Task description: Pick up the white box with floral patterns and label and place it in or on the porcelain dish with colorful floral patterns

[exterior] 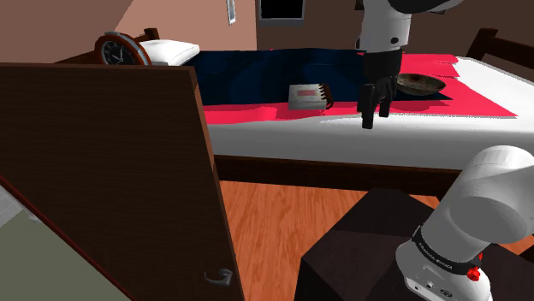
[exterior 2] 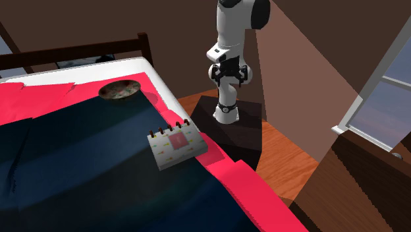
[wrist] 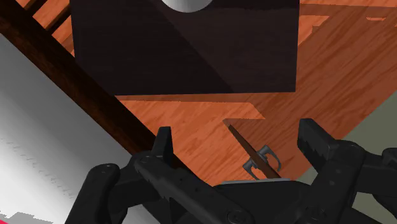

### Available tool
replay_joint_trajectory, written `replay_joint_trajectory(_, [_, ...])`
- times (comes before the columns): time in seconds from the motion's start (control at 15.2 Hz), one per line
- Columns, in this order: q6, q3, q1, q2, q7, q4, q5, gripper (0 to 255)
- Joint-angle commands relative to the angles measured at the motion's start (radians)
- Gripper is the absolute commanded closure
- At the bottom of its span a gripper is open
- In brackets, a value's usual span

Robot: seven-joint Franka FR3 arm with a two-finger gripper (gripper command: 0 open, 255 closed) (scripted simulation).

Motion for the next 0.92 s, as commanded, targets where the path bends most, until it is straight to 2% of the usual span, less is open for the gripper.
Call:
replay_joint_trajectory(0.0, [0.000, 0.000, 0.000, 0.000, 0.000, 0.000, 0.000, 0])
replay_joint_trajectory(0.46, [0.308, -0.099, -0.076, 0.086, 0.029, -0.028, 0.068, 0])
replay_joint_trajectory(0.86, [0.562, -0.192, -0.116, 0.178, 0.021, -0.034, 0.163, 0])
